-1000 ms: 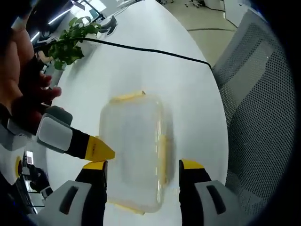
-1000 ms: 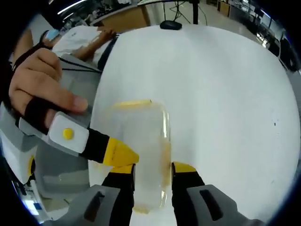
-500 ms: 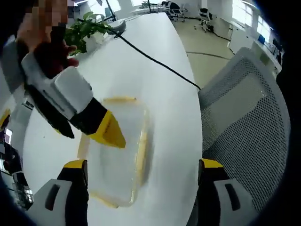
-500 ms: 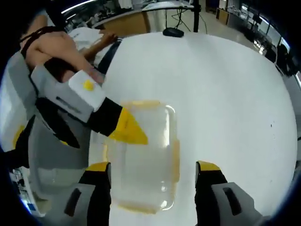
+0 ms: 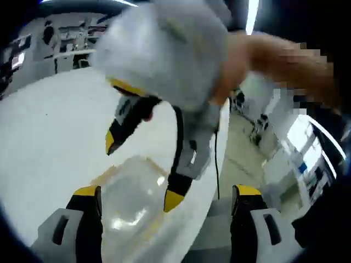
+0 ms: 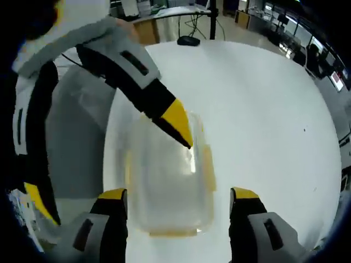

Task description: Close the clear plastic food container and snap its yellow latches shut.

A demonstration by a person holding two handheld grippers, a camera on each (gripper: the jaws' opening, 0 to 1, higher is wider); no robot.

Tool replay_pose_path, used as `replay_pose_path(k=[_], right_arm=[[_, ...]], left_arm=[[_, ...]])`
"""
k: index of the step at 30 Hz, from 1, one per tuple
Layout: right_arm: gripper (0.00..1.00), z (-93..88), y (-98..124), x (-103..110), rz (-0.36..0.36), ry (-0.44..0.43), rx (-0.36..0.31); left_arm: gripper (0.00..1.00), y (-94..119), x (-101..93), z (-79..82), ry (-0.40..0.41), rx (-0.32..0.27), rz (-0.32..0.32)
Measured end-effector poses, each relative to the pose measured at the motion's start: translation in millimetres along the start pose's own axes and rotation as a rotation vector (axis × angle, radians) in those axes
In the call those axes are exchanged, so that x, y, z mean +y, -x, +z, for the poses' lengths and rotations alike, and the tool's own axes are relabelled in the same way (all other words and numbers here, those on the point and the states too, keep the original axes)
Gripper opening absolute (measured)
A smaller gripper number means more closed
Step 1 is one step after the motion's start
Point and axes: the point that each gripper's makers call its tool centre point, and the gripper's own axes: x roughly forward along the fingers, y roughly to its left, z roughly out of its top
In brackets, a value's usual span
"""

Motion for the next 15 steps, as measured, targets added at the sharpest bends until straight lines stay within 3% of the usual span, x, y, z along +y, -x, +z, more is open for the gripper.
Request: replay_pose_path(k=[2, 5, 6, 9, 10, 11, 15], right_arm=[[0.75, -1.3, 4.9, -0.3, -0.005, -0.013, -0.006], [0.75, -1.9, 9.9, -1.2, -0.013, -0.005, -0.006], [0.75, -1.5, 10.7, -1.5, -0.015, -0.004, -0.008], [0.74, 1.3, 9.7, -4.9, -0.026, 0.012, -0.024], [0.76, 1.1, 9.0, -4.3, -0.023, 0.015, -0.024], [0.76, 0.6, 8.5, -3.4, -0.022, 0.018, -0.023], [0.77, -0.5, 7.0, -0.1, -0.011, 0.038, -0.014]], left_arm=[[0.99, 1.6, 8.7, -0.8, -0.21, 0.038, 0.042], [0.82, 4.7, 20.8, -15.7, -0.27, 0.154, 0.053], [0.74, 5.1, 23.9, -17.9, -0.286, 0.169, 0.052], [0.63, 6.7, 37.6, -23.7, -0.382, 0.208, 0.062], [0.59, 9.3, 45.8, -32.4, -0.408, 0.259, 0.078], [0.57, 10.5, 50.2, -36.2, -0.418, 0.281, 0.084], [0.66, 12.1, 58.2, -40.5, -0.41, 0.312, 0.08]])
